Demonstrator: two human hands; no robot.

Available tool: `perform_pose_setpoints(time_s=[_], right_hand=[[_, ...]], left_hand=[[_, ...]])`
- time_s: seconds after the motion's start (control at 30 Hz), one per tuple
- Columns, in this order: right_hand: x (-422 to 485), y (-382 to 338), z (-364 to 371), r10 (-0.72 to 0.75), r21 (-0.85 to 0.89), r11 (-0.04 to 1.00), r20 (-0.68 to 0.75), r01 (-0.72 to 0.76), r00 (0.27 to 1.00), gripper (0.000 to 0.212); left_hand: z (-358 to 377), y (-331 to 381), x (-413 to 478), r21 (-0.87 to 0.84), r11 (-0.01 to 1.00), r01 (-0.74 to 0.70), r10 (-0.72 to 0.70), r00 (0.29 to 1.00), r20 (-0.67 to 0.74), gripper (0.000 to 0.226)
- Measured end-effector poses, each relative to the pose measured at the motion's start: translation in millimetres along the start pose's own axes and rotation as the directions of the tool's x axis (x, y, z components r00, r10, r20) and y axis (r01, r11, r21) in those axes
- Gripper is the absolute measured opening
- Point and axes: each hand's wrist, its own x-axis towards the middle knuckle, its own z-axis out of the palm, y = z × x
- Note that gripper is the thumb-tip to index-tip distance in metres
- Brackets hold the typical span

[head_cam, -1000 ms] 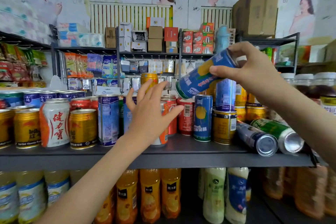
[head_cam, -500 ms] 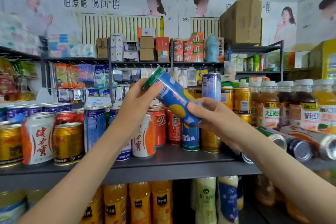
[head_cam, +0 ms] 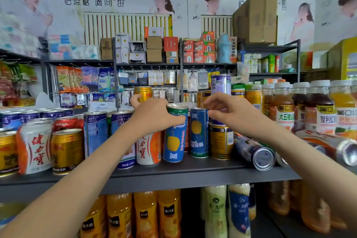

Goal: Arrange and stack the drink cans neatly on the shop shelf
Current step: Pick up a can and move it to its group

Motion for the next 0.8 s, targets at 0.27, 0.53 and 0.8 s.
perform_pose_setpoints(time_s=[0.27,0.53,0.8], right_hand=[[9,2,8,-0.039,-0.101,0.994,0.046,0.044,0.998,0.025],[44,-12,9,-0.1,-0.188,0.974,0.124,0.122,0.987,0.027],[95,-21,12,-0.013,-0.506,0.819,0.456,0.27,0.89,0.056]], left_hand=[[5,5,-1,0.034,0.999,0.009,-0.012,0.995,0.096,0.047],[-10,-12,13,-0.083,0.99,-0.117,0.136,0.949,0.286,0.047],[-6,-23,18,-0.187,0.973,-0.136,0.182,0.949,0.256,0.051]])
